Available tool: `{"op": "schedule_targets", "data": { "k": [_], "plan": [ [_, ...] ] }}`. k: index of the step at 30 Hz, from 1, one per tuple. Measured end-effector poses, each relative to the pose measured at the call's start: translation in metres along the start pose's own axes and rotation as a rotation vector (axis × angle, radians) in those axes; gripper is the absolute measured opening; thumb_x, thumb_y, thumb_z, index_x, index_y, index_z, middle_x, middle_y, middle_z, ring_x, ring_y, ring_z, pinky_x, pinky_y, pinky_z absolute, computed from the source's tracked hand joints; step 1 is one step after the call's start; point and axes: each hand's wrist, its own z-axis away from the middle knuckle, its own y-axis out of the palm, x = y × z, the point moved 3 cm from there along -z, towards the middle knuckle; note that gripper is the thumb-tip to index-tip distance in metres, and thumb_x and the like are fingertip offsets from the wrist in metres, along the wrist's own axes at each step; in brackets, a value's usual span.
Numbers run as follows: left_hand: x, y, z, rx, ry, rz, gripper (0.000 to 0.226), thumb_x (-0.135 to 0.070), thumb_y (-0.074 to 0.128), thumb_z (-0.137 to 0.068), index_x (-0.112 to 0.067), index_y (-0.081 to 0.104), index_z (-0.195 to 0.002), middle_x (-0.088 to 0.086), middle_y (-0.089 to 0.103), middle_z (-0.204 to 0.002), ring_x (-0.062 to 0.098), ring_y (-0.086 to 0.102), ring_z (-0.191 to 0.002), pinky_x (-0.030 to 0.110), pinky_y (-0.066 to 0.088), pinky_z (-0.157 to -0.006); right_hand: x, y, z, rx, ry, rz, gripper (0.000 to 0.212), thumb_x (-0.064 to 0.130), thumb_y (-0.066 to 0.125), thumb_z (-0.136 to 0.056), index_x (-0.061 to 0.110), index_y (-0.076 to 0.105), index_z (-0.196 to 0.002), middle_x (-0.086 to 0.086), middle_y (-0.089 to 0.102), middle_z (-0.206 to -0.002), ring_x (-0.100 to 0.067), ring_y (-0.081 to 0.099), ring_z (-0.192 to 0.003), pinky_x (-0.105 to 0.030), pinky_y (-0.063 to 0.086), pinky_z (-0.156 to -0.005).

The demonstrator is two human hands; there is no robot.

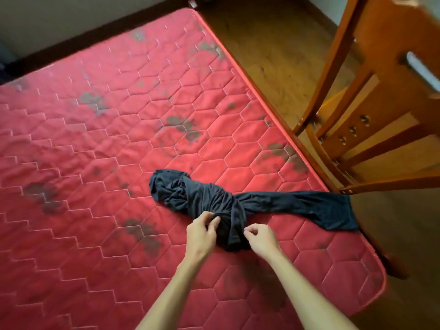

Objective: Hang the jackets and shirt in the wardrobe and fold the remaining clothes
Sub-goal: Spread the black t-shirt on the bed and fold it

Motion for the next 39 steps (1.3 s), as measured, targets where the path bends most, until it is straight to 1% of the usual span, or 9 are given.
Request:
{"op": "schedule_targets", "data": {
  "k": [2,10,12,16,22,25,30,35,39],
  "plan": [
    [-0.025,-0.035,0.008,0.002,0.008,0.086,0.019,-0.019,0.066,-0.094,-0.021,0.060,-0.076,-0.011,0.061,-0.068,0.005,0.053,-0.066,0.017,0.039,-0.064,0.023,-0.013,0.026,0.010,-0.067,-0.002,0.012,0.015,0.065,-0.090,0.015,0.076,-0.096,-0.003,0.076,-0.103,-0.020,0.068,-0.103,-0.024,0.044,-0.083],
    [-0.174,-0.182,0.076,-0.021,0.239,0.250,0.017,-0.033,0.065,-0.090,-0.021,0.063,-0.077,-0.006,0.064,-0.070,0.013,0.058,-0.069,0.045,0.052,-0.073,0.144,-0.079,0.176,-0.006,-0.511,0.072,0.051,0.034,0.080,-0.064,0.027,0.066,-0.113,0.002,0.070,-0.103,-0.015,0.064,-0.097,-0.026,0.047,-0.079],
    [-0.210,-0.218,0.100,-0.034,0.275,0.292,0.019,-0.034,0.064,-0.091,-0.015,0.066,-0.086,0.002,0.067,-0.076,0.014,0.062,-0.069,0.047,0.058,-0.066,0.171,-0.103,0.211,-0.125,-0.581,0.024,0.031,0.025,0.078,-0.076,0.024,0.072,-0.107,-0.001,0.072,-0.101,-0.017,0.065,-0.097,-0.025,0.043,-0.077],
    [-0.258,-0.298,0.154,-0.164,0.348,0.328,0.017,-0.024,0.061,-0.098,-0.008,0.063,-0.093,0.002,0.059,-0.070,0.007,0.053,-0.047,0.027,0.046,-0.040,0.218,-0.165,0.285,-0.366,-0.659,-0.091,0.011,0.019,0.065,-0.091,0.022,0.075,-0.095,0.002,0.075,-0.087,-0.015,0.066,-0.082,-0.028,0.038,-0.067],
    [-0.270,-0.397,0.237,-0.329,0.460,0.215,0.028,-0.042,0.076,-0.085,-0.018,0.068,-0.072,-0.009,0.059,-0.056,0.005,0.050,-0.050,0.022,0.041,-0.050,0.269,-0.246,0.394,-0.618,-0.780,-0.290,0.020,0.023,0.060,-0.097,0.009,0.072,-0.091,-0.008,0.073,-0.089,-0.028,0.067,-0.085,-0.036,0.050,-0.073],
    [-0.273,-0.419,0.281,-0.323,0.589,0.138,0.026,-0.037,0.085,-0.075,-0.018,0.068,-0.070,-0.008,0.060,-0.057,0.003,0.052,-0.052,0.020,0.041,-0.052,0.291,-0.257,0.446,-0.636,-0.898,-0.351,0.024,0.025,0.058,-0.099,0.007,0.072,-0.094,-0.004,0.071,-0.089,-0.021,0.064,-0.085,-0.030,0.045,-0.075],
    [-0.270,-0.445,0.332,-0.418,0.655,-0.377,0.037,-0.039,0.093,-0.059,-0.019,0.068,-0.078,-0.011,0.061,-0.068,0.010,0.057,-0.066,0.015,0.040,-0.058,0.309,-0.266,0.507,-0.699,-0.933,-0.411,0.047,0.039,0.050,-0.101,-0.003,0.067,-0.087,-0.003,0.059,-0.079,-0.018,0.053,-0.077,-0.029,0.038,-0.077],
    [-0.246,-0.481,0.364,-0.676,0.596,-0.373,0.014,-0.024,0.084,-0.071,-0.023,0.073,-0.079,-0.006,0.066,-0.069,0.026,0.066,-0.076,0.034,0.051,-0.068,0.296,-0.273,0.542,-0.646,-1.086,-0.194,0.057,0.056,0.050,-0.096,0.007,0.056,-0.068,-0.004,0.062,-0.065,-0.008,0.056,-0.064,-0.017,0.035,-0.063],
    [-0.229,-0.499,0.398,-0.813,0.611,-0.410,0.021,-0.003,0.075,-0.072,-0.021,0.076,-0.083,0.001,0.062,-0.077,0.027,0.064,-0.072,0.036,0.054,-0.070,0.274,-0.276,0.561,-0.633,-1.185,-0.032,0.048,0.057,0.065,-0.086,0.016,0.050,-0.066,0.005,0.057,-0.062,-0.003,0.055,-0.062,-0.005,0.038,-0.060]
  ]
}}
